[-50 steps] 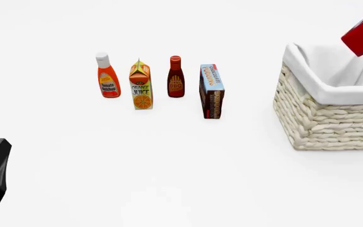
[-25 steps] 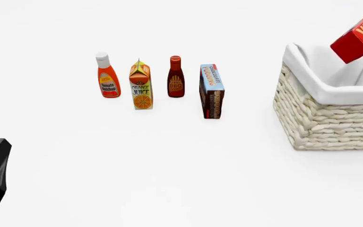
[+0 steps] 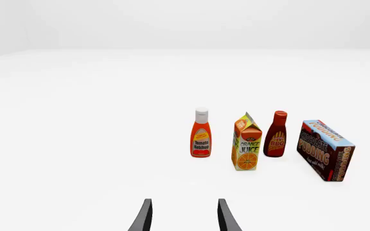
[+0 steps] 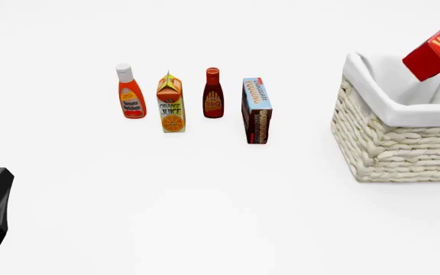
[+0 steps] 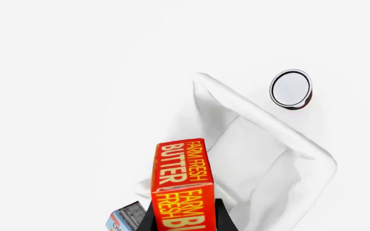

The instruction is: Pick the butter and place it in the basket.

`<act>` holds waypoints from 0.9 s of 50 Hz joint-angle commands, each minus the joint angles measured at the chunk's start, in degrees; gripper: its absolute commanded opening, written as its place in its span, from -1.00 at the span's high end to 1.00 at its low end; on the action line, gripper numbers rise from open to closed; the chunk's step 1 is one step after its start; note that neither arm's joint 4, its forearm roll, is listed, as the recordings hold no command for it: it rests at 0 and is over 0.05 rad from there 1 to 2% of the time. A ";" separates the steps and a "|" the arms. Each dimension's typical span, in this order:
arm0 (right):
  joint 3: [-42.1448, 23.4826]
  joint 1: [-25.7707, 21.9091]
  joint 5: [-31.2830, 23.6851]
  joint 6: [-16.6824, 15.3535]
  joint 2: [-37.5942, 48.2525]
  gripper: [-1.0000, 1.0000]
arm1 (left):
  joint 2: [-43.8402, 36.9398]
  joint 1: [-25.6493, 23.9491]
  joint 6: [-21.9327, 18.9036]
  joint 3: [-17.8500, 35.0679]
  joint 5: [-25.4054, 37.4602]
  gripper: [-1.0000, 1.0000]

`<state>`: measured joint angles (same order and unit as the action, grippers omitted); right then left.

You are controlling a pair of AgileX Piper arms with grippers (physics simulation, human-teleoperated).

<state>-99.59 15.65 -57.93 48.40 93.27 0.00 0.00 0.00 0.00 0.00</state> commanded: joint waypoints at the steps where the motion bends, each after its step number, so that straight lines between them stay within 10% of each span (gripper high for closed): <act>1: 0.07 0.53 1.22 1.04 0.00 1.00 | 0.00 0.00 0.00 0.00 0.00 -1.00; 45: 2.35 1.14 2.99 2.24 0.77 1.00 | 0.00 0.00 0.00 0.00 0.00 -1.00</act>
<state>-96.71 16.74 -55.65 49.60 94.30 0.00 0.00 0.00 0.00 0.00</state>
